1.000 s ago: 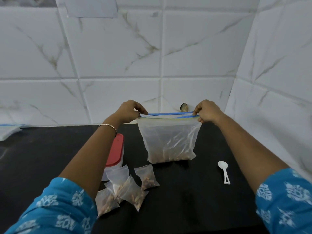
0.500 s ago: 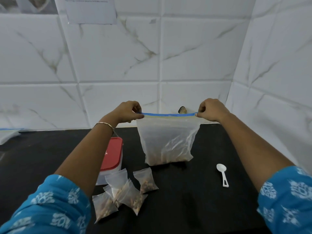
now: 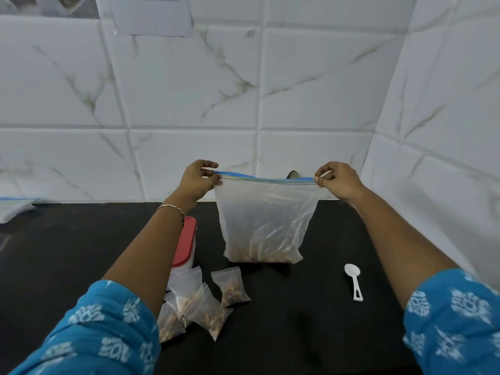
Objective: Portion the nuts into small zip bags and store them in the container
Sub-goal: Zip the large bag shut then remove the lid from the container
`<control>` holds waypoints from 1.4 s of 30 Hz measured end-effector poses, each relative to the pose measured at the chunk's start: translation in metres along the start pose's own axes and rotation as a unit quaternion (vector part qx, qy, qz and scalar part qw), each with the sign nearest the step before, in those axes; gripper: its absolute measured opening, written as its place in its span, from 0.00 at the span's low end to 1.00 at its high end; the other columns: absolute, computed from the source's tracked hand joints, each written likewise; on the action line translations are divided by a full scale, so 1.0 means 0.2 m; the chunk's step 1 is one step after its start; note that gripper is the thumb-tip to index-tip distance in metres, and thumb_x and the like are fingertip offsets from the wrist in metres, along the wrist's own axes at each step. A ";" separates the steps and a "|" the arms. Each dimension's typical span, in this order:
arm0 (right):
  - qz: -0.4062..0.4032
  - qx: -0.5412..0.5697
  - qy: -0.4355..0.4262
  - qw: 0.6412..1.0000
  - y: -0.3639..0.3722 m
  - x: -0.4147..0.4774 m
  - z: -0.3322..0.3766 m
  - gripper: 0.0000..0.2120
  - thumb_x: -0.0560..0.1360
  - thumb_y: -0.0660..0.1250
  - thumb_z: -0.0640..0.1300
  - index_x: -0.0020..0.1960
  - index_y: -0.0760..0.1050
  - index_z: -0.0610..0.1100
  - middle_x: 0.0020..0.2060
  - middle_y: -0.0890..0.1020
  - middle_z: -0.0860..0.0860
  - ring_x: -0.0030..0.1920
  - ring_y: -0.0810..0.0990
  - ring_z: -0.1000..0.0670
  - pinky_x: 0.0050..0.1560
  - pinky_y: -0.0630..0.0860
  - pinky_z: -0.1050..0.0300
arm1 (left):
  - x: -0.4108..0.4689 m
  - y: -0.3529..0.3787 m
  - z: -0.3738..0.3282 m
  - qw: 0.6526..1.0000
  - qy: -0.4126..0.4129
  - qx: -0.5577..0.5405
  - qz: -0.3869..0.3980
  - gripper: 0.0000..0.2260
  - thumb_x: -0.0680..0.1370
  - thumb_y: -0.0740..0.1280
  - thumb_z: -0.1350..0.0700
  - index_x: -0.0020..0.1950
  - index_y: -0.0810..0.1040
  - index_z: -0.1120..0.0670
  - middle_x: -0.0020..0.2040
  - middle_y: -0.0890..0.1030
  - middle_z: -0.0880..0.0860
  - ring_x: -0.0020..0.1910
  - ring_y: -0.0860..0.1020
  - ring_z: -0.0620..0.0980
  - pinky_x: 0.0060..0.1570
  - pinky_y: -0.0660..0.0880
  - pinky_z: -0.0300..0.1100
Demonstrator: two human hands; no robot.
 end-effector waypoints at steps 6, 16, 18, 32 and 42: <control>0.000 0.102 -0.016 0.995 0.02 -0.01 -0.05 0.07 0.73 0.72 0.34 0.47 0.82 0.44 0.36 0.81 0.53 0.38 0.75 0.55 0.44 0.72 0.64 | -0.01 -0.03 0.09 0.997 -0.003 -0.065 -0.039 0.09 0.76 0.69 0.68 0.55 0.78 0.61 0.42 0.79 0.55 0.32 0.81 0.42 0.43 0.80 0.34; -0.022 0.261 0.078 0.962 0.10 -0.09 -0.19 0.12 0.75 0.71 0.42 0.58 0.79 0.42 0.41 0.79 0.50 0.38 0.74 0.56 0.33 0.70 0.72 | -0.10 0.13 0.20 0.971 -0.098 -0.211 0.061 0.11 0.77 0.69 0.62 0.59 0.76 0.61 0.46 0.83 0.53 0.41 0.83 0.46 0.41 0.82 0.40; 0.016 0.254 0.120 0.960 0.17 -0.13 -0.25 0.15 0.73 0.73 0.49 0.58 0.78 0.46 0.43 0.78 0.50 0.37 0.72 0.55 0.33 0.69 0.66 | -0.12 0.18 0.28 0.970 -0.125 -0.176 0.111 0.13 0.76 0.70 0.61 0.60 0.77 0.62 0.50 0.84 0.55 0.45 0.84 0.48 0.42 0.81 0.41; 0.006 0.388 0.163 0.907 0.35 -0.10 -0.24 0.13 0.82 0.58 0.48 0.41 0.72 0.44 0.42 0.76 0.51 0.45 0.78 0.54 0.50 0.81 0.50 | -0.08 0.31 0.40 0.964 -0.174 -0.182 0.078 0.13 0.84 0.56 0.51 0.42 0.69 0.55 0.40 0.84 0.56 0.41 0.83 0.53 0.46 0.80 0.50; -0.027 0.363 0.215 0.906 0.51 -0.23 -0.44 0.15 0.81 0.61 0.47 0.39 0.76 0.41 0.39 0.81 0.45 0.43 0.82 0.47 0.53 0.80 0.50 | -0.16 0.26 0.63 0.989 -0.144 0.017 -0.029 0.12 0.82 0.59 0.54 0.42 0.75 0.55 0.44 0.79 0.57 0.45 0.78 0.57 0.40 0.72 0.44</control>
Point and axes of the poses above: each hand's wrist, its own x-axis towards the middle knuckle, its own y-axis out of the palm, z = x × y, the point moved 8 cm from there along x, towards the middle knuckle
